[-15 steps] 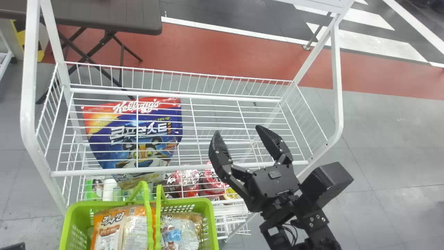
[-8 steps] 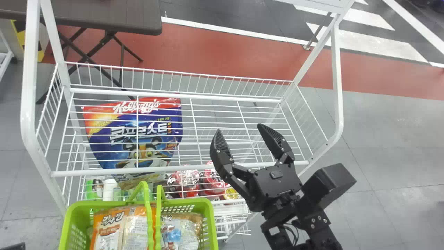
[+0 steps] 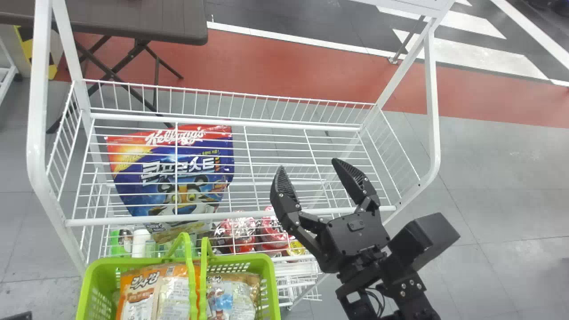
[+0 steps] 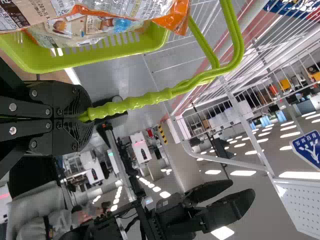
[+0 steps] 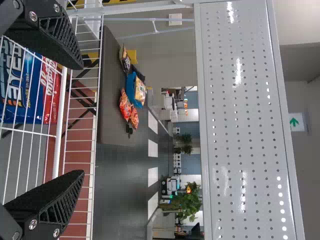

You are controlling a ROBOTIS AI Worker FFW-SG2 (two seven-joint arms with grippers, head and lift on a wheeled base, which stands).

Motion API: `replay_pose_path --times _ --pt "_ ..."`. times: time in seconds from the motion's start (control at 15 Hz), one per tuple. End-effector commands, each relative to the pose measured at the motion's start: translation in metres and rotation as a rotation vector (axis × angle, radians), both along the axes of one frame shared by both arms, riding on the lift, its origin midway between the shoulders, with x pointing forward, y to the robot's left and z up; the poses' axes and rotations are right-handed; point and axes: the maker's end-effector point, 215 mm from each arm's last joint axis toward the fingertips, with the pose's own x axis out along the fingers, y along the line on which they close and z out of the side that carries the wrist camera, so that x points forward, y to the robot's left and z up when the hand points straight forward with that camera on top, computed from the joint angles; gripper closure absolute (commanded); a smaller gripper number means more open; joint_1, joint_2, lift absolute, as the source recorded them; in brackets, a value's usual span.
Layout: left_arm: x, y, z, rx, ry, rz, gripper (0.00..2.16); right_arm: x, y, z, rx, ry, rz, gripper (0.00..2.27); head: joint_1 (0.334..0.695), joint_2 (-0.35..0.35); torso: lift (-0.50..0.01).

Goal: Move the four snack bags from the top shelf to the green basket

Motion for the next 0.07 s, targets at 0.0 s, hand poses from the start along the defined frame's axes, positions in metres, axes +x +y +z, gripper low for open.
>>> replay_pose_path --times 0.0 --pt "0.0002 0.0 0.0007 0.0 -0.002 -0.001 1.58 -0.0001 -0.0001 -0.0001 0.0 -0.001 0.0 0.07 0.695 -0.35 0.0"
